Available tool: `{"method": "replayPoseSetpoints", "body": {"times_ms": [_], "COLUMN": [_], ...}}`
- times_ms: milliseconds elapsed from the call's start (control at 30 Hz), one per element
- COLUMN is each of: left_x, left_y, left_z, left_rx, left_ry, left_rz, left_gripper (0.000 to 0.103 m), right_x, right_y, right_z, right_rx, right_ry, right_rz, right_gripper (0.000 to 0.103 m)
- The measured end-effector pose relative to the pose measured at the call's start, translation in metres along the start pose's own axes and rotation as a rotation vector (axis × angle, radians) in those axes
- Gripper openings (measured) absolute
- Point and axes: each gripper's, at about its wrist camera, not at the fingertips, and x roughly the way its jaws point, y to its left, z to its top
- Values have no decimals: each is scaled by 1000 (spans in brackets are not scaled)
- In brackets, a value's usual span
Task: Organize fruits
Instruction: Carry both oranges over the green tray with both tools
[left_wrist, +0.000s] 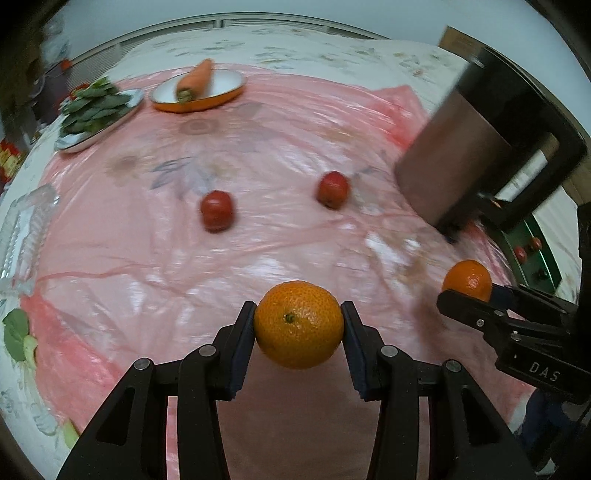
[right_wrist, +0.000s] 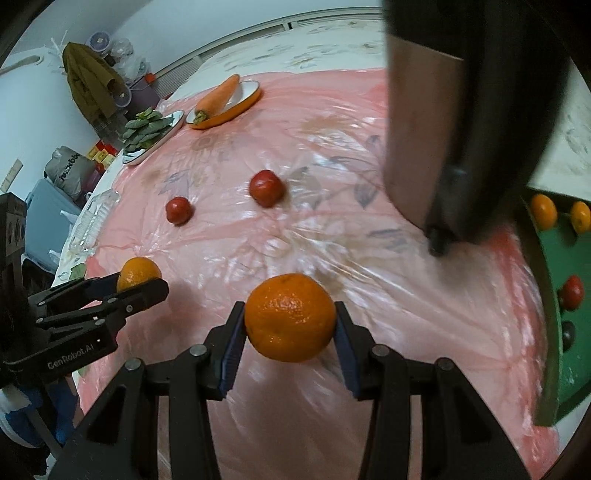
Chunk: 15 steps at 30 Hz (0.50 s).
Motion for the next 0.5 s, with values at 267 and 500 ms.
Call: {"method": "replayPoseSetpoints", "body": {"times_ms": [267, 500], "left_x": [-1, 6], "left_y": [-59, -114], "left_z": [4, 7], "left_rx": [105, 192], "left_ry": [25, 40], "left_rz": [-56, -104], "left_gripper": [40, 40], "right_x": [-30, -58], "right_y": [-45, -91], "right_z": [-13, -22], "right_rx": [67, 130], "right_ry": [-23, -59], "right_rz": [-54, -110], "right_gripper": [64, 64]}}
